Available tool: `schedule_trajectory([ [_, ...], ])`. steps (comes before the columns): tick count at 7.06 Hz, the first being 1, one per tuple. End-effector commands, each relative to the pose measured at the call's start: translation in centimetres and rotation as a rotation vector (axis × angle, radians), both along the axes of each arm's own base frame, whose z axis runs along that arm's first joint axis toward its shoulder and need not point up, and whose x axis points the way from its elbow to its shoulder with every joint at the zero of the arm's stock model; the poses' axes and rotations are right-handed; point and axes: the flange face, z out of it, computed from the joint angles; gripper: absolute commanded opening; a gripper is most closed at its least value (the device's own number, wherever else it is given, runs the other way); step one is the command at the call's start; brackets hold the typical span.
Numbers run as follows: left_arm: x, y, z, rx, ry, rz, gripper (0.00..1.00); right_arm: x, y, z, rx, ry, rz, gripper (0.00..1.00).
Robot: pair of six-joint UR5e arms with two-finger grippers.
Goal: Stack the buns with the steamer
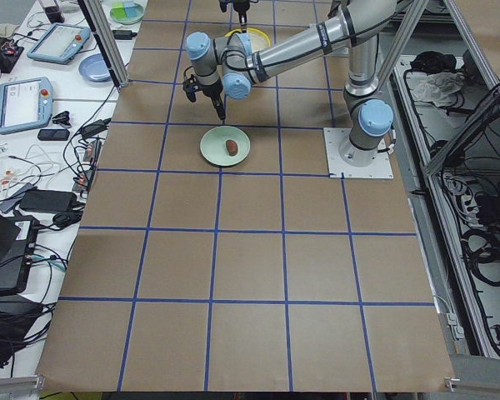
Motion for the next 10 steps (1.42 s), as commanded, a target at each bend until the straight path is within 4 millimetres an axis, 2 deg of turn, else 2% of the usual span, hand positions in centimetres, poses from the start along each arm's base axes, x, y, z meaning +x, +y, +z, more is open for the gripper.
schedule_trajectory([
  [1, 4.5, 0.4, -2.8, 0.079, -0.071, 0.009, 1.0, 1.0, 0.2, -0.2, -0.002, 0.006, 0.026, 0.0],
  [3, 5.2, 0.1, -5.4, 0.12, -0.06, 0.0, 1.0, 1.0, 0.1, 0.0, -0.008, 0.004, 0.026, 0.0],
  [5, 5.2, 0.3, -7.7, 0.148, -0.033, -0.066, 1.0, 0.5, -1.4, 1.3, -0.112, -0.01, 0.123, 0.0],
  [8, 5.9, 0.0, -7.6, 0.157, -0.097, -0.092, 1.0, 0.3, -1.1, 0.6, -0.081, -0.009, 0.168, 0.0],
  [10, 5.9, 0.1, -8.5, 0.172, -0.092, -0.091, 1.0, 0.1, -1.0, 0.2, -0.067, -0.009, 0.196, 0.0],
])
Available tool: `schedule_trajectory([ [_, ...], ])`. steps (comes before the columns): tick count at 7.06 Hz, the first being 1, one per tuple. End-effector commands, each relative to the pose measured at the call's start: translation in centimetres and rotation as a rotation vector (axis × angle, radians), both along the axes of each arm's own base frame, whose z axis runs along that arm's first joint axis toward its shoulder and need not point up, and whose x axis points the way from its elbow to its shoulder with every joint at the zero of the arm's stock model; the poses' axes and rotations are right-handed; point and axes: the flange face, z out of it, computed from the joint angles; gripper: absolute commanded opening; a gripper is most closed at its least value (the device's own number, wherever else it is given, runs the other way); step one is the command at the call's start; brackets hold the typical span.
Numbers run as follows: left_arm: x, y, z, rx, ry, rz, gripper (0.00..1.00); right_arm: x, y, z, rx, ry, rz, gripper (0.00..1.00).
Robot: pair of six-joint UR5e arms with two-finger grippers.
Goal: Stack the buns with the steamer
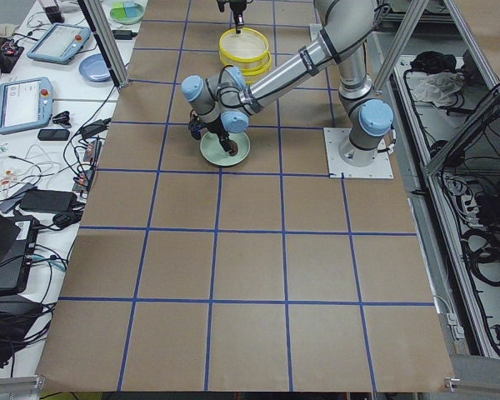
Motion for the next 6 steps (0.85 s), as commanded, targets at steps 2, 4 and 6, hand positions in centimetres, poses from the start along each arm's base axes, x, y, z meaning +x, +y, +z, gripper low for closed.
schedule_trajectory([
  [2, 0.1, -0.5, -1.5, -0.001, 0.003, 0.003, 0.93, 0.0, 0.1, -0.4, 0.015, 0.003, 0.014, 0.0],
  [4, 0.1, -0.6, -1.9, -0.007, 0.001, 0.0, 0.16, 0.1, 0.2, -1.6, 0.04, 0.001, 0.006, 0.0],
  [6, 0.2, -0.9, -1.3, -0.02, 0.0, -0.005, 0.0, 0.1, 0.2, -1.6, 0.04, 0.006, 0.008, 0.0],
])
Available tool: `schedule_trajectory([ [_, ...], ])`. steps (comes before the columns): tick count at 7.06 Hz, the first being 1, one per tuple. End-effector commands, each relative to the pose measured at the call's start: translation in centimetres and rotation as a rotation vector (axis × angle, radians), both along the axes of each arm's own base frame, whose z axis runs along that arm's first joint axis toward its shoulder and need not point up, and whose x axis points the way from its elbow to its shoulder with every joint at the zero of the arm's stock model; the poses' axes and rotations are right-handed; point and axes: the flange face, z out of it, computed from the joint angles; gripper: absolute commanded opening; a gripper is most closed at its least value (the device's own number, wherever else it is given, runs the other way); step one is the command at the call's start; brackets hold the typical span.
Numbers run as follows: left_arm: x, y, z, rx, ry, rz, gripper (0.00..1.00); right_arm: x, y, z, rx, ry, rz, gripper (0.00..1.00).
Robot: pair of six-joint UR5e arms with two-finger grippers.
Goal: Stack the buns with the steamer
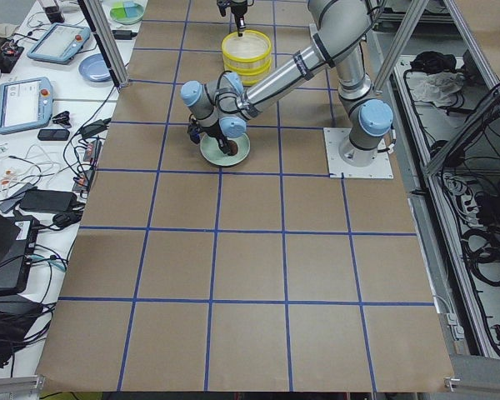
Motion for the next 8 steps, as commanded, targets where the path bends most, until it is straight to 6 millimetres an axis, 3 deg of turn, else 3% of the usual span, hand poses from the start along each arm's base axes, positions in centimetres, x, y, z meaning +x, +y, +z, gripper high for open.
schedule_trajectory([
  [1, 0.0, -0.3, 1.8, -0.036, -0.011, -0.015, 0.0, 0.1, 0.0, 0.1, -0.001, 0.003, 0.003, 0.0],
  [3, 0.4, -1.8, 6.1, -0.111, -0.026, -0.022, 0.0, 0.1, 0.1, 1.1, -0.022, -0.001, 0.012, 0.0],
  [5, -1.4, -1.6, 10.7, -0.159, -0.007, -0.036, 0.0, 0.1, 0.2, 1.1, -0.022, -0.001, 0.018, 0.0],
  [8, -2.7, -0.7, 14.1, -0.216, 0.06, -0.013, 0.0, 0.2, 0.4, 0.8, -0.011, 0.003, 0.041, 0.0],
])
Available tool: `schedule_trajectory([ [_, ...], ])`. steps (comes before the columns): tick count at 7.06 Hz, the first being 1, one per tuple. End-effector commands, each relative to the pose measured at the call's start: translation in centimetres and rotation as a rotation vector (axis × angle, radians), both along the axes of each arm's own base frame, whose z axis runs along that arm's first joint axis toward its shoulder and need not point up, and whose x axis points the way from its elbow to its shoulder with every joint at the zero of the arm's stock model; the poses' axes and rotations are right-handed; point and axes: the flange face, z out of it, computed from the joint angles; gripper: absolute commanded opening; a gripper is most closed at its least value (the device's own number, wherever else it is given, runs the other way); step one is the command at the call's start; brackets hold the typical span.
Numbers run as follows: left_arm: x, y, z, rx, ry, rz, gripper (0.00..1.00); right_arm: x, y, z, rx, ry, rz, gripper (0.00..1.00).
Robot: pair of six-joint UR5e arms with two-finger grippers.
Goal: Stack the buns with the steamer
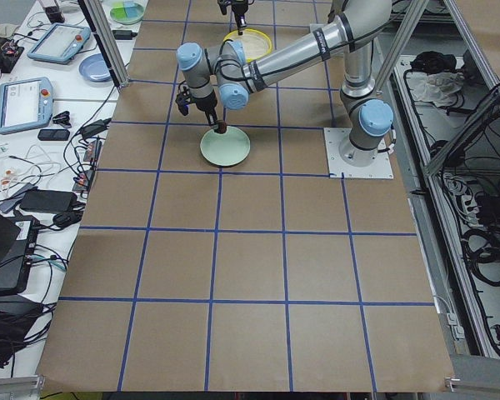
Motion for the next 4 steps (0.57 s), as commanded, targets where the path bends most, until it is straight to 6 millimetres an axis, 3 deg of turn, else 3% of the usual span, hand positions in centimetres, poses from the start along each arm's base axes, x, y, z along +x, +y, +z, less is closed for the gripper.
schedule_trajectory([
  [1, -1.3, 0.6, 2.3, -0.045, 0.063, 0.009, 0.0, 0.0, 0.1, -0.1, 0.004, 0.004, 0.008, 0.0],
  [3, -6.1, 1.3, 4.1, -0.074, 0.052, 0.046, 0.0, 0.0, 0.1, -0.2, 0.012, 0.006, 0.008, 0.0],
  [4, -8.9, 1.6, 5.0, -0.092, 0.061, 0.052, 0.0, -0.1, 0.4, -0.5, 0.036, 0.012, 0.009, 0.06],
])
